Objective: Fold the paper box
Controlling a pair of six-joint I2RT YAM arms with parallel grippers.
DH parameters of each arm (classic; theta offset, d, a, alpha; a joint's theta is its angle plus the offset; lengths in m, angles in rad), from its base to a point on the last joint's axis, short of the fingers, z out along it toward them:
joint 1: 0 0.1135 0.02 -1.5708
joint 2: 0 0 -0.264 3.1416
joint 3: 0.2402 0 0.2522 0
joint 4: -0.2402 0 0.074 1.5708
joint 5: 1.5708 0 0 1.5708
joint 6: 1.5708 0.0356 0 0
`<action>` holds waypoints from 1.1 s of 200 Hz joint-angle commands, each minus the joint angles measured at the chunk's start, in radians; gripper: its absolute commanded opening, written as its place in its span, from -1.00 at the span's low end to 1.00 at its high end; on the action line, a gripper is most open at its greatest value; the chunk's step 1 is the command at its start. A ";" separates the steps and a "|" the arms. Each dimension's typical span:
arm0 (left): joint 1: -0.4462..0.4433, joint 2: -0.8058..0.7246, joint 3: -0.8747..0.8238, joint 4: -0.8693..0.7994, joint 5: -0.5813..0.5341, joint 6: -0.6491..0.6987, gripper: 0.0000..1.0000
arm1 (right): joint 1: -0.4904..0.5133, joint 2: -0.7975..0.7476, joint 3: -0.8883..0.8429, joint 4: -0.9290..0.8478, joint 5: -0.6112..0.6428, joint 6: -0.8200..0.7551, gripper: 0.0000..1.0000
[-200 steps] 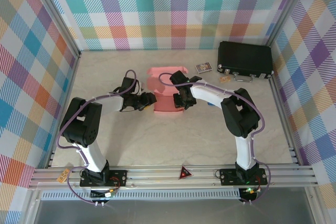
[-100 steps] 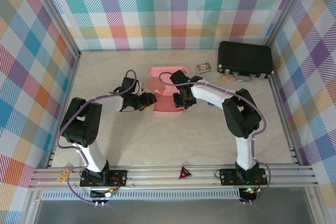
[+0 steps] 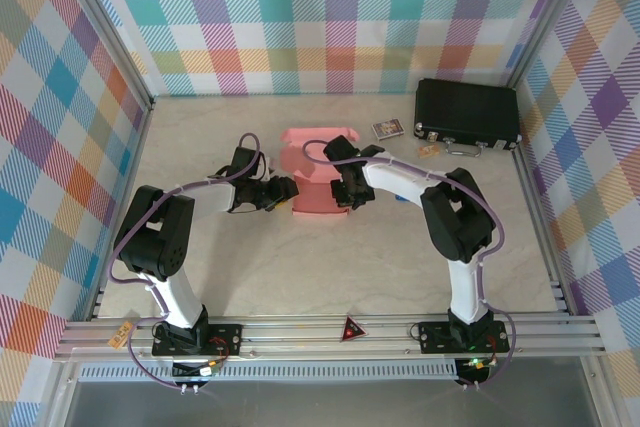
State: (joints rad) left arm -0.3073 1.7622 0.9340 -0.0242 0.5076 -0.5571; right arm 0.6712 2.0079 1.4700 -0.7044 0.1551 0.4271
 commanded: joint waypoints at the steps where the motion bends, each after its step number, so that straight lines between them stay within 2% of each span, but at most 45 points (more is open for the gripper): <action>1: -0.015 -0.037 -0.003 -0.012 0.009 0.011 -0.07 | -0.001 0.032 0.026 -0.052 0.016 -0.019 -0.48; 20: -0.015 -0.035 -0.001 -0.011 0.008 0.010 -0.07 | -0.001 0.034 0.027 -0.055 0.018 -0.025 -0.47; 53: -0.015 -0.034 -0.001 -0.011 0.007 0.010 -0.08 | -0.001 0.038 0.028 -0.061 0.028 -0.028 -0.60; 99: -0.015 -0.030 -0.003 -0.011 0.008 0.009 -0.08 | -0.001 0.029 0.031 -0.066 0.037 -0.027 -0.44; 182: -0.015 -0.033 -0.004 -0.015 0.004 0.008 -0.11 | -0.002 -0.016 0.030 -0.047 0.027 -0.021 -0.34; 220: -0.015 -0.033 -0.003 -0.015 0.004 0.008 -0.12 | -0.008 -0.043 0.012 -0.037 0.025 -0.012 -0.38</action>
State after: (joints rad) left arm -0.3073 1.7622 0.9340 -0.0242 0.5072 -0.5571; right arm 0.6704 2.0212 1.4754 -0.7414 0.1818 0.4057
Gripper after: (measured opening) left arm 0.445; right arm 0.321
